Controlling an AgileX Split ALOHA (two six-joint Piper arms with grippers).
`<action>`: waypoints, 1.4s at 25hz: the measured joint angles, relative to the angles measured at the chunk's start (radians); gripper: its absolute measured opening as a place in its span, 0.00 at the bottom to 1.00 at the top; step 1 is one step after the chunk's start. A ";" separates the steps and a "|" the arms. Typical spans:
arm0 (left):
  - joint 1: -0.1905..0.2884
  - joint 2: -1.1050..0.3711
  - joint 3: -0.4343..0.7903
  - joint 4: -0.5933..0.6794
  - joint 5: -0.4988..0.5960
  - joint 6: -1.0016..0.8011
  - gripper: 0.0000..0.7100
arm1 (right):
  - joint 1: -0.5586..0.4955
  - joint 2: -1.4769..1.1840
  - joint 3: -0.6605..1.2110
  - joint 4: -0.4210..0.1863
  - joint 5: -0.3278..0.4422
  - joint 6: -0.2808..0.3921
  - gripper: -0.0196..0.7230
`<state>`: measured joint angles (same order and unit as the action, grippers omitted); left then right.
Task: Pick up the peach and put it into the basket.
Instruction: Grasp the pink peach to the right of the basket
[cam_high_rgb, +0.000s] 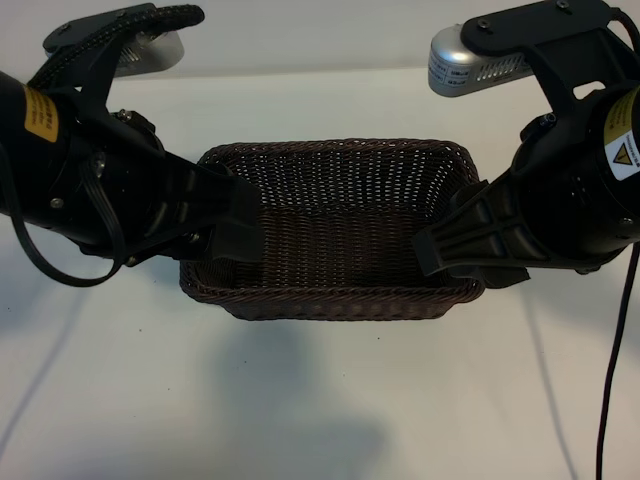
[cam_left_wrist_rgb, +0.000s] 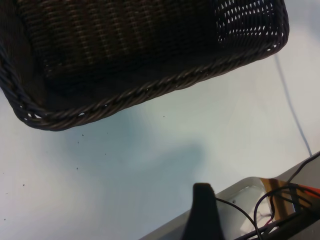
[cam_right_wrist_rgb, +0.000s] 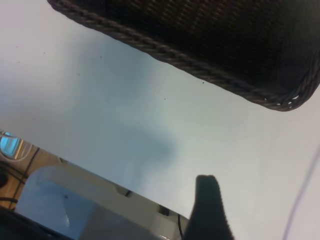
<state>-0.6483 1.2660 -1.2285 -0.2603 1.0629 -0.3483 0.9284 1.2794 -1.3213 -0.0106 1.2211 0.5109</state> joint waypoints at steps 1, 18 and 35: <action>0.000 0.000 0.000 0.000 0.000 0.000 0.75 | 0.000 0.000 0.000 0.000 0.000 0.001 0.73; 0.000 0.000 0.000 0.001 -0.002 0.000 0.75 | 0.000 0.000 0.000 -0.128 0.000 0.090 0.73; 0.000 0.000 0.000 0.002 -0.002 0.000 0.75 | -0.364 0.075 0.000 -0.121 -0.094 -0.092 0.73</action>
<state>-0.6483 1.2660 -1.2285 -0.2584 1.0611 -0.3483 0.5644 1.3541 -1.3213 -0.1312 1.1269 0.4189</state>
